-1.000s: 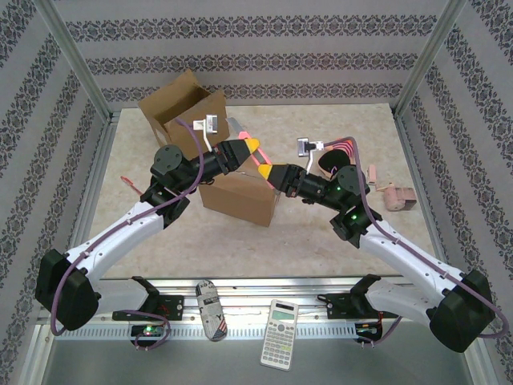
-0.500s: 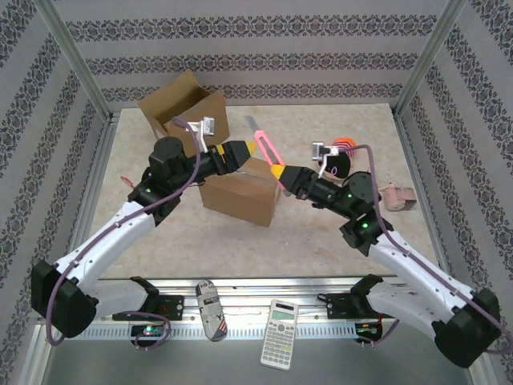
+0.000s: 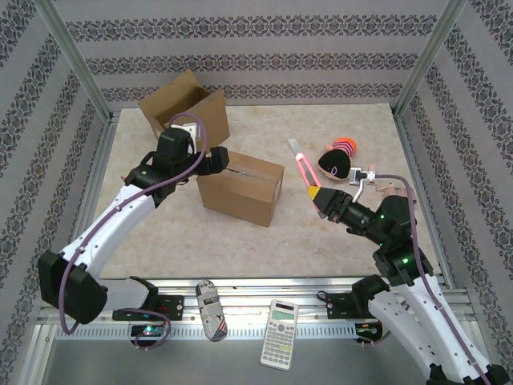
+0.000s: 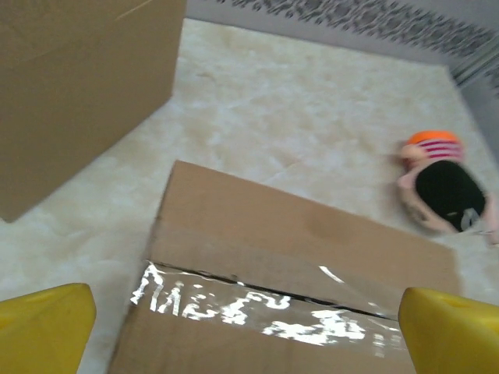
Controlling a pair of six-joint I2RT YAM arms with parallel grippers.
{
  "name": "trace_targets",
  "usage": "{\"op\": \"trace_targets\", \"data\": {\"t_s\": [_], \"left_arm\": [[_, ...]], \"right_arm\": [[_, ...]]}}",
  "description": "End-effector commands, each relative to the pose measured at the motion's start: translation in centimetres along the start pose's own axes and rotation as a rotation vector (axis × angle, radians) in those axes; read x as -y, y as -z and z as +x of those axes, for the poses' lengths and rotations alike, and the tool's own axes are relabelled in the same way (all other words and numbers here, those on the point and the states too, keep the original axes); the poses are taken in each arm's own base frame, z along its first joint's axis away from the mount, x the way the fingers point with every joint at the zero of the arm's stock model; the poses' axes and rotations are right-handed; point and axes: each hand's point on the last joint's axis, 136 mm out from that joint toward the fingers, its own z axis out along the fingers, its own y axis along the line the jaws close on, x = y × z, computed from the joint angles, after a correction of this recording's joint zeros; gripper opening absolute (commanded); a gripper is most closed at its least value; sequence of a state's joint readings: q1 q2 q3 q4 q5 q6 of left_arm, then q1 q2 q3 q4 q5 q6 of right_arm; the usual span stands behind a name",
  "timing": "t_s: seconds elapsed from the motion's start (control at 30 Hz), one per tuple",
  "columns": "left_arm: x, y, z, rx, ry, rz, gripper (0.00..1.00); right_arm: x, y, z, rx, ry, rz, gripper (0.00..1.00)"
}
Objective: Unpack the express box
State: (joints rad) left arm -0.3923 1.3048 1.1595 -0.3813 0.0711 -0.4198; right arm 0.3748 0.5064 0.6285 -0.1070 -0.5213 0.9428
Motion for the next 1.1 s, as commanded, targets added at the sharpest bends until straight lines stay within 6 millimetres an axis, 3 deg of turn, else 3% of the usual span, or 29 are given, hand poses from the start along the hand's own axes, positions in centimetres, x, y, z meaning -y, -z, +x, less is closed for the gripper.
{"op": "trace_targets", "data": {"t_s": [0.0, 0.3, 0.63, 1.07], "left_arm": [[-1.4, -1.7, -0.8, 0.056, -0.122, -0.068, 1.0], [-1.6, -5.5, -0.3, 0.075, -0.096, 0.039, 1.0], [-1.7, -7.5, 1.3, 0.1, -0.052, 0.148, 1.0], [-4.0, -9.0, 5.8, 0.011, -0.025, 0.085, 1.0]], "right_arm": [[2.5, 0.3, 2.1, -0.055, -0.027, 0.061, 0.0], [5.0, 1.3, 4.8, -0.106, -0.07, 0.123, 0.0], [8.4, 2.1, 7.7, -0.175, -0.127, 0.237, 0.0], [8.6, 0.2, 7.0, -0.142, -0.234, 0.247, 0.0]]}}
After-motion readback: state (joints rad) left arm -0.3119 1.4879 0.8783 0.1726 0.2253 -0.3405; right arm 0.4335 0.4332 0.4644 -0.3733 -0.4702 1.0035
